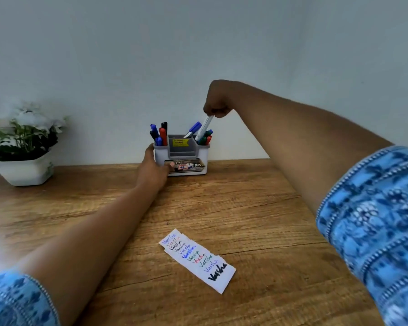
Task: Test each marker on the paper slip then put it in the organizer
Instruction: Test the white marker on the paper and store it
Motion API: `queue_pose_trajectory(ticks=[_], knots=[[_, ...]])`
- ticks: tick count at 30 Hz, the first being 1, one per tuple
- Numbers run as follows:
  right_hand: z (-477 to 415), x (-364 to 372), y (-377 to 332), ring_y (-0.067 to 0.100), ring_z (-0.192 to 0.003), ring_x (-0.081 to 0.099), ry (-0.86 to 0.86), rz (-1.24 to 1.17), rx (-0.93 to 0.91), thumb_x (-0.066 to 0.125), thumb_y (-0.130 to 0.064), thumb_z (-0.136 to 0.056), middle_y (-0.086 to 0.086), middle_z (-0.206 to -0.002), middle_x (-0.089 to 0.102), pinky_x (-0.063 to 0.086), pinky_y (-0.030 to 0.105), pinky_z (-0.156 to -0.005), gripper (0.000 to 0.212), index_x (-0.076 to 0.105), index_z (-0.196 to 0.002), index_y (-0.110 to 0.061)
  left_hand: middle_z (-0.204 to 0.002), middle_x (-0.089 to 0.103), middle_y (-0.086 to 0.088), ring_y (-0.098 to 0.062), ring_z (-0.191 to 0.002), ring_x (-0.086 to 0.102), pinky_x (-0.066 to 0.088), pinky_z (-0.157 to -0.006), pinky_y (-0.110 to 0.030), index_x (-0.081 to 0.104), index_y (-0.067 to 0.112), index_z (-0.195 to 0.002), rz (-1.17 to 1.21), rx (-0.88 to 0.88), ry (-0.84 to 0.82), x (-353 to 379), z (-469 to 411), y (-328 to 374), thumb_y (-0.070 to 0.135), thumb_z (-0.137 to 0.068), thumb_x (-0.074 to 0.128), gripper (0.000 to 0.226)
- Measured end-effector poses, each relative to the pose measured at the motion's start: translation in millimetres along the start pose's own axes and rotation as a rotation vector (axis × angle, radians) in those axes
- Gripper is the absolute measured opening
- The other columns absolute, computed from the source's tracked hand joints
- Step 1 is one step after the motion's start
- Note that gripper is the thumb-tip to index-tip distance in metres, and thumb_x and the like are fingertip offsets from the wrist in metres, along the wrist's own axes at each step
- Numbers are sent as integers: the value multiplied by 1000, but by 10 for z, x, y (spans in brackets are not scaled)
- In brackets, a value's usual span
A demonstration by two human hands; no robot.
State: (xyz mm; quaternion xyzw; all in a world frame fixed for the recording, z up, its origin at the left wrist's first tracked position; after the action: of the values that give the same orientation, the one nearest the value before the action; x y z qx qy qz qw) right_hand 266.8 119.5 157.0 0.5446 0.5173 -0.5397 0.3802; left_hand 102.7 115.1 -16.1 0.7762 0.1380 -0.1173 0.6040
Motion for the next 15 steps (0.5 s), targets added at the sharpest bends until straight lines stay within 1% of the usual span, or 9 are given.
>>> queue_pose_trajectory(ticks=[3,4,6,8,9,10,12,13,15], knots=[[-90,93,-63,20,-64,52,-71,-60,6,55,-5,-83,9,-74,56,48,23,-48,6,58,-77,-4,-149,42,-6,-28,-131,46,43,-101,-39,19,22,-151,-32,10,4,12,-18,-13,19,-92,63,73],[-109,136,-79,21,-65,50,-99,9,13,52,-5,-85,11,-75,54,45,26,-52,8,59,-81,-2,-149,42,-6,-28,-130,46,44,-101,-39,18,22,-151,-41,11,6,15,-22,-14,19,-93,62,73],[-74,243,-105,22,-60,44,-139,138,34,48,-5,-89,13,-70,49,36,28,-55,15,55,-75,-1,-147,43,-6,-27,-129,47,44,-99,-39,18,24,-151,-39,12,11,17,-37,-29,18,-93,62,73],[-121,411,-93,18,-57,41,-141,120,44,46,-6,-92,10,-71,45,35,26,-53,14,52,-80,-4,-145,45,-5,-27,-127,48,45,-98,-38,19,24,-150,-31,15,17,23,-52,-44,17,-94,61,71],[-158,513,-73,18,-61,44,-132,71,34,46,-7,-93,10,-75,46,39,26,-55,7,52,-91,-4,-145,46,-6,-27,-127,49,45,-96,-37,19,24,-150,-35,18,19,25,-56,-46,16,-94,61,70],[-205,616,-52,20,-69,50,-104,-37,27,47,-10,-93,10,-82,47,44,29,-62,13,50,-104,-4,-144,47,-6,-27,-126,50,45,-95,-37,20,24,-150,-41,22,19,26,-56,-48,16,-94,60,70],[-280,808,17,24,-90,51,-59,-318,73,47,-18,-92,10,-96,46,43,33,-76,39,37,-126,-4,-143,47,-6,-28,-126,49,45,-96,-38,20,24,-150,-46,27,17,31,-54,-48,16,-94,60,69],[-281,853,48,24,-94,48,-29,-460,114,44,-22,-91,11,-100,45,40,35,-79,46,30,-131,-3,-144,47,-6,-27,-127,49,44,-98,-38,20,23,-150,-47,28,15,32,-48,-41,16,-94,60,69],[-279,881,104,23,-96,47,30,-666,163,38,-27,-92,11,-101,48,38,34,-80,50,24,-135,-5,-145,45,-6,-27,-129,47,43,-100,-39,20,22,-150,-42,30,9,33,-36,-30,16,-94,61,70]])
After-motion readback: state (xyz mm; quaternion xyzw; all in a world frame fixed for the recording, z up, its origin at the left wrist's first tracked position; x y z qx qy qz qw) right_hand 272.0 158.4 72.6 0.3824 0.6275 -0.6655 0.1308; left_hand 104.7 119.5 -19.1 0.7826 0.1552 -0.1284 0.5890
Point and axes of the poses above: each hand's wrist, its own z-axis away from the middle knuckle, its own x-axis out of the palm, y = z × x, the point moved 2 cm from there along -z, towards the middle knuckle
